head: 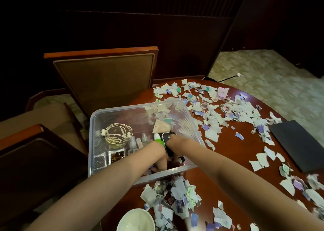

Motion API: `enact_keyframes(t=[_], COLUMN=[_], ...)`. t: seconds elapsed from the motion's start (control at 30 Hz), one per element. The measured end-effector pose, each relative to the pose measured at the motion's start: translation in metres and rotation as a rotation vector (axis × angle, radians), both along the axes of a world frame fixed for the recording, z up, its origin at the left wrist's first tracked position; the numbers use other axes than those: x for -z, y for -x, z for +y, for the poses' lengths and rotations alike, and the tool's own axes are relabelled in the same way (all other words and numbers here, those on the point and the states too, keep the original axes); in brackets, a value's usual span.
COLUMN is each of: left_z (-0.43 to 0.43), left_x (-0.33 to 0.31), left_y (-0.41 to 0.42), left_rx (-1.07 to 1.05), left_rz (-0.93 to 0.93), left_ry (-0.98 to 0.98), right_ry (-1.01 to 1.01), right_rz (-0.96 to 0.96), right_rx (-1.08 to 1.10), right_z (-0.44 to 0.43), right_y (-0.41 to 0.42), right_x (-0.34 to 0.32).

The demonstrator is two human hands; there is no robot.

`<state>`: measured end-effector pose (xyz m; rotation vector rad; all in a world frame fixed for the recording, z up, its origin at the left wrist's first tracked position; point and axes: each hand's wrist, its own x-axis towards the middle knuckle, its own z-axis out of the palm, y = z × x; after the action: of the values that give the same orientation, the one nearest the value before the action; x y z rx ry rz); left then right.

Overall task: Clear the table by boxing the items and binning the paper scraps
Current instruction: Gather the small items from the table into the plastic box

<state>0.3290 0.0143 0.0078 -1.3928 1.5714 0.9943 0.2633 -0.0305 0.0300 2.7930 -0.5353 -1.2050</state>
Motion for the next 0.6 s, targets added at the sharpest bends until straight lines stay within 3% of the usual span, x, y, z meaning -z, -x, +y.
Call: enact_keyframes(t=[0.27,0.33,0.47,0.6], left_z=[0.013,0.018,0.035,0.051], left_x=[-0.048,-0.053,-0.060,-0.062], left_y=[-0.052,-0.072,-0.102,-0.118], left_rx=[-0.321,-0.378,-0.435,-0.399], left_rz=[0.223,0.199,0.106,0.074], left_ry=[0.226,0.257,0.305,0.284], right_ry=[0.019,0.014,0.100,0.123], right_rz=[-0.088,-0.161,-0.481,-0.509], right_rx=[0.075,0.105,0.306,0.295], right_z=[-0.004,-0.008,-0.019,-0.019], right_y=[0.000,-0.003,-0.017,-0.025], right_x=[0.004,0.007,0.003,0.011])
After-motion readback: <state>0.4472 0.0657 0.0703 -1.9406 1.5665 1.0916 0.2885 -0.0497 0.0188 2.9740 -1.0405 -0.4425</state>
